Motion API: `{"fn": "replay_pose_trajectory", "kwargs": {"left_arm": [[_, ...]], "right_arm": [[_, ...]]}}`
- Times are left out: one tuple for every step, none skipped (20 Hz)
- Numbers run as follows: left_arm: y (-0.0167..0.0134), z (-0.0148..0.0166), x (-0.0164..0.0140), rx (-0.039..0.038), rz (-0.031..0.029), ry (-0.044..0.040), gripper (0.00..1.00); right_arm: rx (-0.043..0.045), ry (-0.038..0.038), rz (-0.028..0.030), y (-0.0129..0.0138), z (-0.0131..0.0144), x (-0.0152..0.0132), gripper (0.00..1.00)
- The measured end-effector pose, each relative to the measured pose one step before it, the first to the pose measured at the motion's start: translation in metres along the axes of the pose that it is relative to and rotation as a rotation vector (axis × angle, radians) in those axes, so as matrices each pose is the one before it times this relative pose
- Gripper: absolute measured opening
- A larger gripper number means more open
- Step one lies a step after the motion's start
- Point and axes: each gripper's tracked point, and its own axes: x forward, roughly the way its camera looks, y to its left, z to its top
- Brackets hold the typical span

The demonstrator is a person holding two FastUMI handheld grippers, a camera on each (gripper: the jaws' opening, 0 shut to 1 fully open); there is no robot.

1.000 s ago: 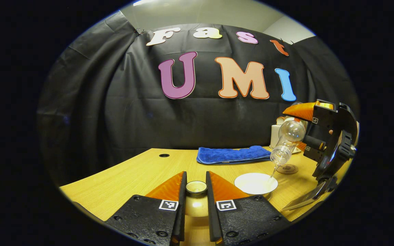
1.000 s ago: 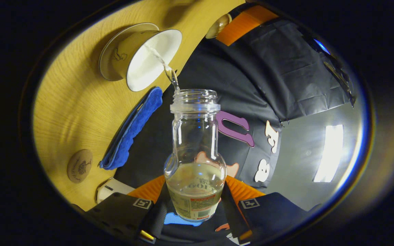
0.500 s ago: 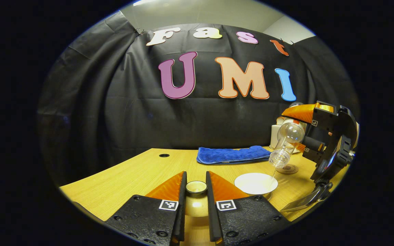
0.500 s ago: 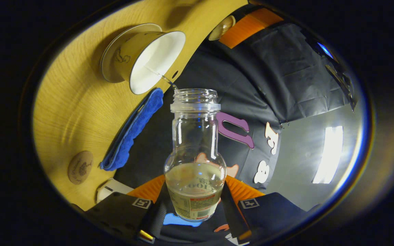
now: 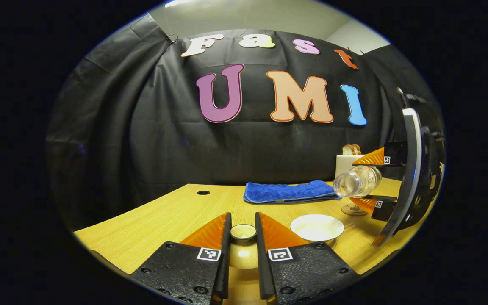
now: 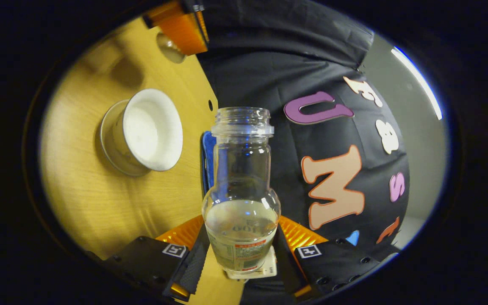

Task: Open the teacup lid with one hand, grasp the water bottle and pour water into the teacup with the other hand; after pouring, place the water bottle on the coaster and then close the teacup lid.

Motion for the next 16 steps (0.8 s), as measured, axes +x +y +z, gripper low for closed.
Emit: {"fn": "replay_pose_trajectory", "kwargs": {"left_arm": [[-0.00053, 0.00007, 0.00021, 0.00000, 0.00003, 0.00001, 0.26], [0.00079, -0.00014, 0.00009, -0.00005, 0.00004, -0.00016, 0.26], [0.00010, 0.00088, 0.00021, -0.00019, -0.00014, -0.00041, 0.26], [-0.00072, -0.00065, 0.00073, -0.00004, -0.00009, 0.00016, 0.26], [-0.00021, 0.00007, -0.00039, -0.00006, -0.00002, 0.00000, 0.26], [0.00089, -0.00013, -0.00031, -0.00004, -0.00014, 0.00006, 0.26], [-0.00008, -0.00042, 0.00044, -0.00006, 0.00019, -0.00030, 0.26], [0.00000, -0.00036, -0.00078, 0.00002, -0.00009, -0.00023, 0.26], [-0.00047, 0.00036, -0.00010, 0.00012, -0.00021, 0.00022, 0.26], [0.00068, -0.00066, 0.00011, -0.00002, 0.00006, 0.00013, 0.26], [0.00022, 0.00080, 0.00017, -0.00013, -0.00005, -0.00039, 0.26], [-0.00111, -0.00041, 0.00022, 0.00000, 0.00013, 0.00013, 0.26], [0.00031, -0.00014, -0.00006, -0.00005, -0.00009, -0.00010, 0.26], [0.00081, -0.00011, -0.00062, 0.00014, 0.00003, 0.00036, 0.26], [-0.00051, 0.00055, 0.00131, -0.00003, -0.00004, -0.00023, 0.26], [0.00022, -0.00018, -0.00083, 0.00006, 0.00004, 0.00005, 0.25]], "right_arm": [[0.11355, 0.00654, 0.03001, 0.00141, 0.00346, 0.00006, 0.81], [0.11172, 0.00857, 0.02075, -0.00008, 0.00030, -0.00161, 0.82], [0.10336, 0.00166, 0.01673, -0.00445, -0.00034, -0.00123, 0.81], [0.08792, -0.00096, -0.00069, -0.00727, 0.00075, -0.00185, 0.79], [0.07064, -0.00474, -0.00597, -0.00951, 0.00181, 0.00024, 0.76], [0.05901, -0.00403, -0.01670, -0.01347, -0.00099, 0.00219, 0.77], [0.04817, -0.00118, -0.01409, -0.01062, -0.00148, 0.00092, 0.82], [0.04916, 0.00243, -0.01276, -0.00831, -0.00403, 0.00122, 0.82], [0.05171, 0.00939, -0.01970, -0.01031, -0.00669, 0.00405, 0.79], [0.06180, 0.01557, -0.00916, -0.00816, -0.00871, 0.00354, 0.79], [0.06608, 0.01616, -0.00234, -0.00643, -0.00863, 0.00563, 0.82], [0.05485, 0.01433, -0.00119, -0.00737, -0.00891, 0.00549, 0.80], [0.04242, 0.01074, -0.00332, -0.00850, -0.00877, 0.00281, 0.77], [0.03791, 0.01051, 0.00156, -0.00469, -0.00694, 0.00508, 0.77], [0.04283, 0.00929, 0.01054, -0.00448, -0.00631, 0.00441, 0.82], [0.03937, 0.01085, 0.00298, -0.00392, -0.00824, 0.00397, 0.82]]}}
